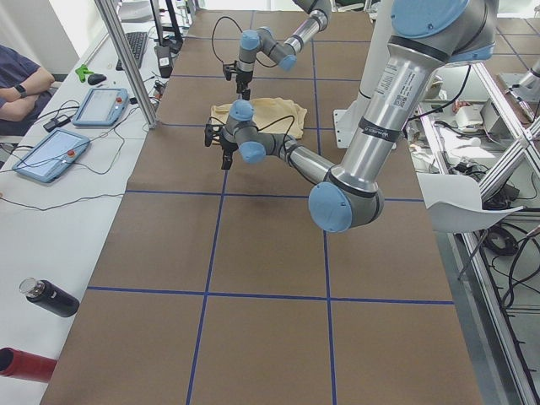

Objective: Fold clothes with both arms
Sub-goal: 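Grasp the shirt's far corner with the right gripper and tug it, then release the far corner and raise the right gripper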

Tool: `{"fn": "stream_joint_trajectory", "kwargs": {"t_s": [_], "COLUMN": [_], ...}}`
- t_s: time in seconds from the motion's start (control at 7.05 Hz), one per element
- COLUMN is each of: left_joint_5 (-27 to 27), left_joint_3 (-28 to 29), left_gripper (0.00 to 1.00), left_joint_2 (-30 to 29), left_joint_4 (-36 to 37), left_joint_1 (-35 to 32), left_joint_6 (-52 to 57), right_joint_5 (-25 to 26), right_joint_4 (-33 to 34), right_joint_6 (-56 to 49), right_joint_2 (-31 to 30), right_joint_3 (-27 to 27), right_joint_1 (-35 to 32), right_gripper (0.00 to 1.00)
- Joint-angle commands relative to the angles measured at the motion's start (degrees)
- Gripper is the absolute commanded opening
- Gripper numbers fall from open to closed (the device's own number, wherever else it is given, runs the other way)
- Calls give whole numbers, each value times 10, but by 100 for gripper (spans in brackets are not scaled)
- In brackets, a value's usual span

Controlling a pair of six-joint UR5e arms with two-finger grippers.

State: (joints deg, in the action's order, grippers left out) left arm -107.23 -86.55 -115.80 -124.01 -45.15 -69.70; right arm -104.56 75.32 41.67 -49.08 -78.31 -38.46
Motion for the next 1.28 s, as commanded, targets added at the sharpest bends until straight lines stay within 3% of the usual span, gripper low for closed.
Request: {"fn": "stream_joint_trajectory", "kwargs": {"t_s": [0.0,0.43,1.14], "left_joint_5": [0,0,0], "left_joint_3": [7,9,13], "left_gripper": [100,100,100], "left_joint_2": [0,1,-2], "left_joint_4": [-3,-9,-10], "left_joint_1": [0,0,1], "left_joint_6": [0,0,-1], "right_joint_5": [15,23,23], "right_joint_4": [0,-28,-28], "right_joint_6": [0,0,-5], "right_joint_2": [38,46,43], "right_joint_3": [52,93,103], "right_joint_1": [0,0,-14], "right_gripper": [100,100,100]}}
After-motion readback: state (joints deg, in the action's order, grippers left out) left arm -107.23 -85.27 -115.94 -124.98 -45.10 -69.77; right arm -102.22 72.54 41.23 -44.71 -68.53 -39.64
